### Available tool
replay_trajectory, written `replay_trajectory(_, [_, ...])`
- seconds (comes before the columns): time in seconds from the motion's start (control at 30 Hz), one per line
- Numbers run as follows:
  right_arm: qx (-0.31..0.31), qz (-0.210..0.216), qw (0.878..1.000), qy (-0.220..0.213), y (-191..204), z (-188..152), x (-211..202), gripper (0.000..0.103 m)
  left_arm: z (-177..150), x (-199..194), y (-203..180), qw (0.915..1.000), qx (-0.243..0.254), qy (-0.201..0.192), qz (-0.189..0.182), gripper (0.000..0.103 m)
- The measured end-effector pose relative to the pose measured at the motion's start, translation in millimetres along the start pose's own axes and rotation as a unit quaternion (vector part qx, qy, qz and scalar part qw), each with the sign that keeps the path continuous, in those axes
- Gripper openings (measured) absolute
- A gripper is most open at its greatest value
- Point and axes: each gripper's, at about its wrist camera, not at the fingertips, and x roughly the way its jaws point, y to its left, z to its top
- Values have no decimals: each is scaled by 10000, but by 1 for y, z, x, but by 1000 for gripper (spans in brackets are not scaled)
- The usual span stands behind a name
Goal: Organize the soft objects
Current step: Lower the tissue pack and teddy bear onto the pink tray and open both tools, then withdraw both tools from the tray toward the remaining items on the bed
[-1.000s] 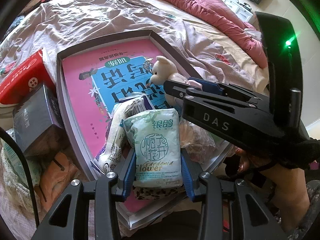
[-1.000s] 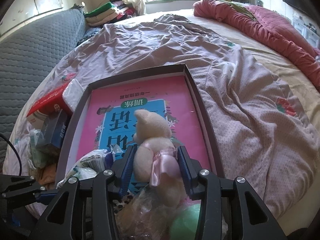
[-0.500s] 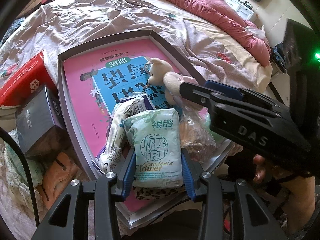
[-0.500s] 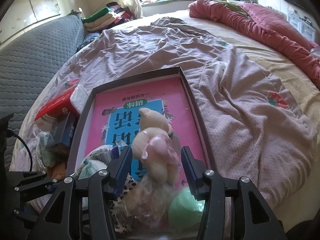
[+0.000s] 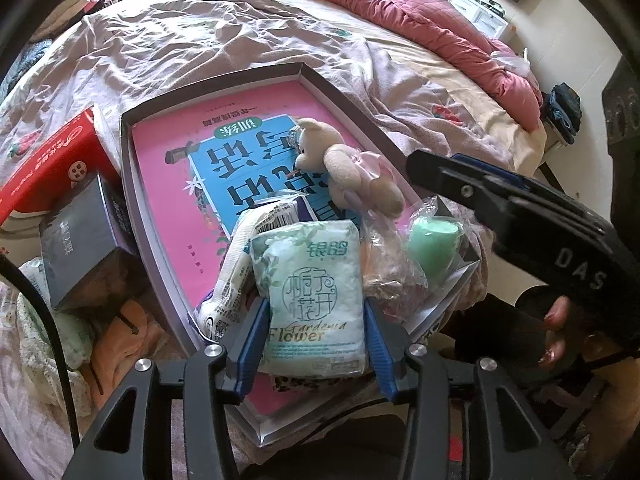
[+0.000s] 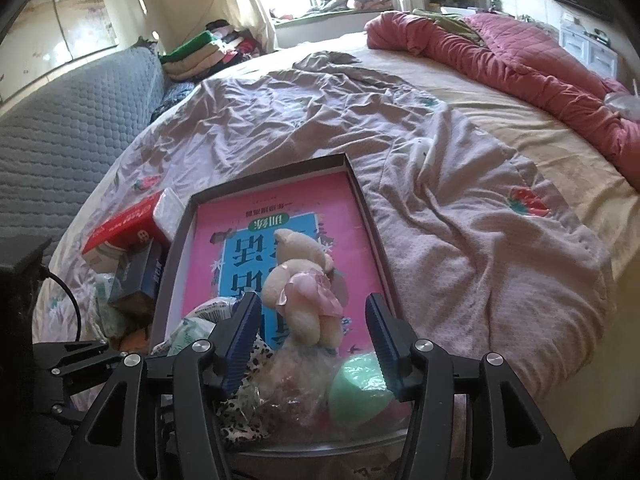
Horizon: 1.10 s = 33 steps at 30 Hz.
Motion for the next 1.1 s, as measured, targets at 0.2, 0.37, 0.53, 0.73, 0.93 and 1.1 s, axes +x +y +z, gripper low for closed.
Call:
replay_trajectory(0.2, [67, 6, 9999, -99, -4, 2, -11, 56, 0, 4, 1, 10000, -26, 36, 64, 53])
replay_trajectory(0.37, [119, 8, 9998, -132, -8, 2, -17, 57, 2, 3, 2, 9999, -107, 5, 63, 63])
replay_trajectory(0.53, [196, -2, 9996, -213, -11, 3, -24, 59, 1, 1, 7, 9998, -212, -20, 61, 63])
replay_trajectory(0.73, [186, -42, 9995, -246, -10, 5, -30, 60, -1, -15, 5, 9995, -190, -252, 91, 65])
replay_trajectory(0.93, [112, -97, 9992, -384, -2, 9, -37, 65, -2, -41, 0, 9958, -6, -703, 588, 71])
replay_trajectory(1.1, [-5, -154, 9985, -517, 6, 12, -47, 73, -2, -64, 1, 9917, 52, -971, 846, 76])
